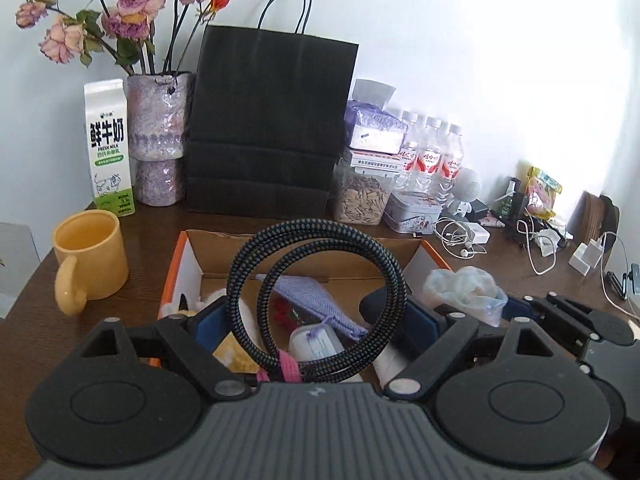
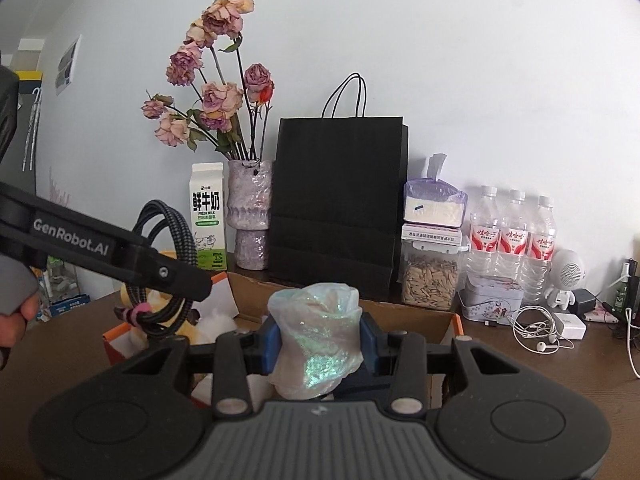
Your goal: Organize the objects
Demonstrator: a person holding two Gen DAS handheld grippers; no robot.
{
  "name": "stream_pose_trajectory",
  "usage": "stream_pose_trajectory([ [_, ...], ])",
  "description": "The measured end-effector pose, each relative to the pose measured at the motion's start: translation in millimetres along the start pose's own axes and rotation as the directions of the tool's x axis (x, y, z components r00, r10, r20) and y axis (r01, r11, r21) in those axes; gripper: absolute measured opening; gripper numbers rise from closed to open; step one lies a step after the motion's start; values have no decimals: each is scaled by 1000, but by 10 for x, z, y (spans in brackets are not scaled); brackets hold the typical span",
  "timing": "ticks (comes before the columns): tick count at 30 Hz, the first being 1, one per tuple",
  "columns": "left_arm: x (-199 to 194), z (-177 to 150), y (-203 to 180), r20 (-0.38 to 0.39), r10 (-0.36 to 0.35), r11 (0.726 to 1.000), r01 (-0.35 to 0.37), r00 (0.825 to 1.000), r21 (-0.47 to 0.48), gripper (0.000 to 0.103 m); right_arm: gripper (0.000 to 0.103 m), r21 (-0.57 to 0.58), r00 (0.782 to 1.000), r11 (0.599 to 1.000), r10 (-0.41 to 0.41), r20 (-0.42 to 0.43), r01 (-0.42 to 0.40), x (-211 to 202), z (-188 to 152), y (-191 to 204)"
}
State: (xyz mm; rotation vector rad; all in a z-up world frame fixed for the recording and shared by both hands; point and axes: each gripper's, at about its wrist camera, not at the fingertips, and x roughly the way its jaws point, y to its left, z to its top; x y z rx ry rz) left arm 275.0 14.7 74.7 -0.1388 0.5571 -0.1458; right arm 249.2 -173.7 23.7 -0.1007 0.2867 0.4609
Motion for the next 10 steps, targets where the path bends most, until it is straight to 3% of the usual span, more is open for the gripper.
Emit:
stream_pose_trajectory([
  [10,585,39,189,-65,-15,999,12,998,-48,90,41,47,997,999,12,-82,-9,630,-60,-156],
])
